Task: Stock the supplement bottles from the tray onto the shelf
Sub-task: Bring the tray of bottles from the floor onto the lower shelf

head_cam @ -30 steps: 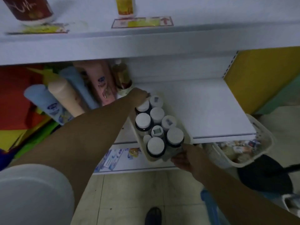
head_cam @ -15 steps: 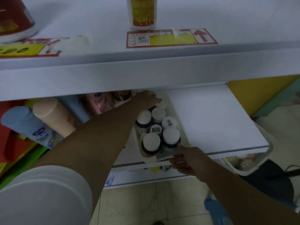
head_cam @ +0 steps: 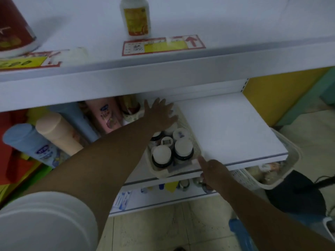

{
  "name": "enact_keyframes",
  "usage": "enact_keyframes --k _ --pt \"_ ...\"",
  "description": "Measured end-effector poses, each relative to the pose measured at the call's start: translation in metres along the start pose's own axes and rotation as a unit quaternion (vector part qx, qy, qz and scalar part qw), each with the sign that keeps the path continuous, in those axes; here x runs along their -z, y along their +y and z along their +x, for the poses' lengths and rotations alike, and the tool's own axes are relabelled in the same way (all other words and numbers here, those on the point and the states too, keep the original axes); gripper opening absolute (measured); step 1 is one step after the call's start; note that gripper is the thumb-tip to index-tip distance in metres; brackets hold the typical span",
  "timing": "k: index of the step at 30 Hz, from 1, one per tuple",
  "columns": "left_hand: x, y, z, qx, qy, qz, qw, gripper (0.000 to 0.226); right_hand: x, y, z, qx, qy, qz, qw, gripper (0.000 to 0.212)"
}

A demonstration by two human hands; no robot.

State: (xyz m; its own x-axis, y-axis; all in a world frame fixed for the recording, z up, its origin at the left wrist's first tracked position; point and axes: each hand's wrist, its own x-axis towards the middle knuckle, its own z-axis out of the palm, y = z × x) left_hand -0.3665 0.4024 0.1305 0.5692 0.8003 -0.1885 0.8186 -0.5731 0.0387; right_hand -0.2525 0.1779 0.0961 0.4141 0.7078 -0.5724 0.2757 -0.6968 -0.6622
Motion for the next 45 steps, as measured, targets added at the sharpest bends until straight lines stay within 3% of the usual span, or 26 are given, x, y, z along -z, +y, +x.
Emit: enact_keyframes --k 2,8,12,17,20,24,27,31,34,38,42,45 --pt "0.005 0.012 -0.008 -0.044 -0.017 0.013 0.999 0.070 0.015 0.020 -0.005 0.052 0.055 -0.088 0.993 0.047" --pt "0.023 0.112 -0.036 -0.186 0.004 -0.002 0.983 0.067 0.084 0.107 -0.033 0.165 0.140 -0.169 0.962 0.056" --pt "0.010 0.229 -0.045 -0.281 0.010 -0.008 0.960 0.067 0.141 0.194 -0.067 0.073 0.160 -0.200 0.964 0.065" --pt "-0.046 0.389 -0.061 -0.317 -0.162 -0.151 0.922 0.065 0.203 0.310 -0.127 0.011 0.187 -0.156 0.970 0.064" --pt "-0.093 0.465 -0.069 -0.357 -0.213 -0.136 0.899 0.069 0.224 0.379 -0.154 -0.008 0.221 -0.125 0.967 0.064" --pt "-0.149 0.545 -0.076 -0.409 -0.245 -0.077 0.876 0.073 0.237 0.459 -0.158 -0.117 0.298 0.006 0.947 0.060" --pt "-0.186 0.594 -0.075 -0.397 -0.282 -0.128 0.864 0.061 0.236 0.511 -0.139 -0.210 0.318 0.145 0.913 0.047" --pt "-0.227 0.626 -0.055 -0.315 -0.311 -0.167 0.881 0.087 0.235 0.562 -0.101 -0.282 0.310 0.251 0.873 0.048" --pt "-0.253 0.636 -0.041 -0.230 -0.315 -0.196 0.899 0.107 0.238 0.576 -0.076 -0.290 0.304 0.334 0.844 0.042" --pt "-0.283 0.646 -0.032 -0.196 -0.362 -0.238 0.880 0.123 0.238 0.586 -0.060 -0.294 0.309 0.364 0.828 0.028" --pt "-0.300 0.653 -0.030 -0.210 -0.346 -0.242 0.882 0.121 0.241 0.587 -0.050 -0.279 0.306 0.415 0.810 0.031" --pt "-0.299 0.648 -0.034 -0.222 -0.330 -0.226 0.889 0.116 0.242 0.583 -0.052 -0.256 0.315 0.410 0.817 0.029"
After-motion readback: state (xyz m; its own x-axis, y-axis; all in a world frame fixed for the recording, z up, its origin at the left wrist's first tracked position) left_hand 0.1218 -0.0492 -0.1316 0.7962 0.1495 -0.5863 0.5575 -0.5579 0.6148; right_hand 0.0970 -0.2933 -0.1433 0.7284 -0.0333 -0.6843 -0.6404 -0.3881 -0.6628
